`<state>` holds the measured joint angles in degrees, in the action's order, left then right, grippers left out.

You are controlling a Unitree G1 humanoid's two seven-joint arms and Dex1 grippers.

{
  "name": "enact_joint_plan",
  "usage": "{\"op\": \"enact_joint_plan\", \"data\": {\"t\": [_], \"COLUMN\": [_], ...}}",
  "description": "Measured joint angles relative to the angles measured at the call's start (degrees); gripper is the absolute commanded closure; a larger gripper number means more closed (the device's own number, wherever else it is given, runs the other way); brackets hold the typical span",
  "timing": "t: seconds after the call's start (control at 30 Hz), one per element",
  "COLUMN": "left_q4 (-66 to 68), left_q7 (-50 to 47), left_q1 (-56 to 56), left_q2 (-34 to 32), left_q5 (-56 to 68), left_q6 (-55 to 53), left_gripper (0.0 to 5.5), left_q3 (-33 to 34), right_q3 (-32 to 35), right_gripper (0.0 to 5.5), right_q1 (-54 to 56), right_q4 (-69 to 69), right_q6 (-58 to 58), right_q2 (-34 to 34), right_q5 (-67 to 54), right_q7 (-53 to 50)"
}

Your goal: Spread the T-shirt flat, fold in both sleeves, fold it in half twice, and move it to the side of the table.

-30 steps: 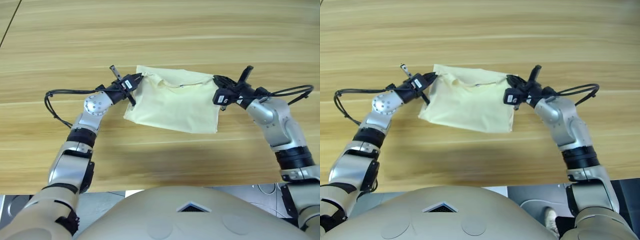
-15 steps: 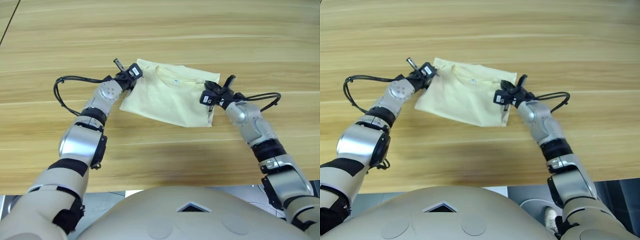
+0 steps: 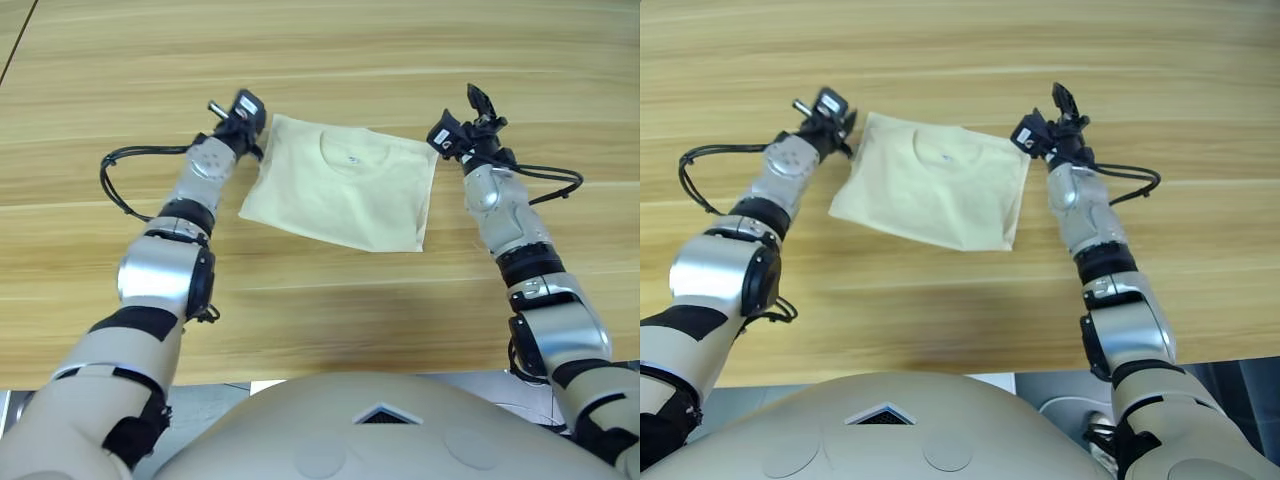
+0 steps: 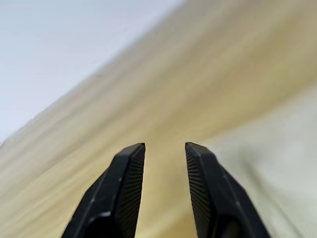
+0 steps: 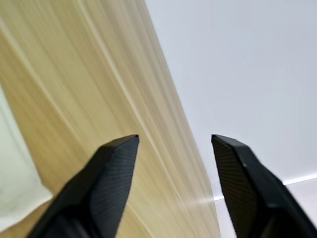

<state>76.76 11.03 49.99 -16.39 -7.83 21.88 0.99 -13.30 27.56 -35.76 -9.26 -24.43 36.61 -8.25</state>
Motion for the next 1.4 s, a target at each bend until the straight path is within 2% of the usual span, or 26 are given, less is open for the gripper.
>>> {"op": "enact_joint_plan", "data": {"t": [0.13, 0.23, 0.37, 0.5, 0.6, 0.73, 0.83, 0.97, 1.03, 1.1, 1.2, 1.37, 1.4], "left_q4": [-0.26, -0.68, -1.68, -2.62, -3.01, -3.15, -3.28, -3.62, -3.9, -4.72, -5.02, -5.74, -5.88], "left_q7": [3.36, 5.73, 7.53, 9.44, 9.92, 10.08, 10.55, 11.3, 11.95, 12.21, 12.69, 13.45, 13.5], "left_q1": [1.86, 1.91, 0.81, -3.44, -5.36, -6.36, -6.53, -6.65, -6.68, -6.75, -7.41, -8.25, -8.46], "left_q2": [-1.8, -3.3, -4.04, -3.54, -2.95, -2.95, -3.09, -3.31, -3.36, -3.37, -3.46, -3.64, -3.59], "left_q5": [8.39, 10.55, 11.49, 11.44, 11.41, 11.48, 11.58, 12.03, 12.15, 12.59, 12.73, 13.76, 13.83], "left_q6": [0.41, 2.43, 7.0, 11.49, 13.04, 13.13, 13.15, 13.94, 14.13, 14.67, 15.56, 16.59, 16.78], "left_gripper": [4.01, 4.01, 4.01, 4.01, 4.01, 4.01, 4.01, 4.01, 4.01, 4.01, 4.01, 4.01, 4.01], "left_q3": [9.2, 12.11, 13.25, 12.91, 12.56, 12.6, 12.96, 13.16, 13.3, 13.5, 13.63, 14.06, 14.1], "right_q3": [1.32, -0.04, -2.24, -6.22, -8.61, -9.44, -9.28, -13.46, -12.56, -10.1, -9.86, -13.43, -15.06], "right_gripper": [1.47, 0.92, 0.14, 0.11, 0.11, 0.11, 0.11, 0.11, 0.11, 0.11, 0.11, 0.11, 0.11], "right_q1": [-5.9, -13.8, -16.78, -17.21, -13.32, -13.61, -19.27, -36.13, -37.67, -36.43, -32.78, -23.37, -20.66], "right_q4": [16.02, 29.77, 30.15, 23.98, 18.78, 18.68, 26.35, 49.23, 56.8, 62.7, 61.45, 52.22, 48.89], "right_q6": [-9.99, -15.16, -15.73, -14.89, -14.67, -16.0, -19.17, -29.18, -31.13, -29.92, -23.88, -14.52, -12.77], "right_q2": [-5.24, -9.5, -14.21, -15.47, -15.44, -17.53, -22.41, -32.18, -34.39, -33.16, -27.49, -13.55, -8.87], "right_q5": [-10.44, -17.2, -12.73, -4.1, 1.3, 1.25, -5.42, -25.02, -33.02, -42.6, -43.65, -29.42, -25.22], "right_q7": [12.47, 23.35, 28.8, 28.14, 24.81, 24.72, 29.37, 40.71, 41.81, 42.07, 42.18, 39.46, 38.26]}}
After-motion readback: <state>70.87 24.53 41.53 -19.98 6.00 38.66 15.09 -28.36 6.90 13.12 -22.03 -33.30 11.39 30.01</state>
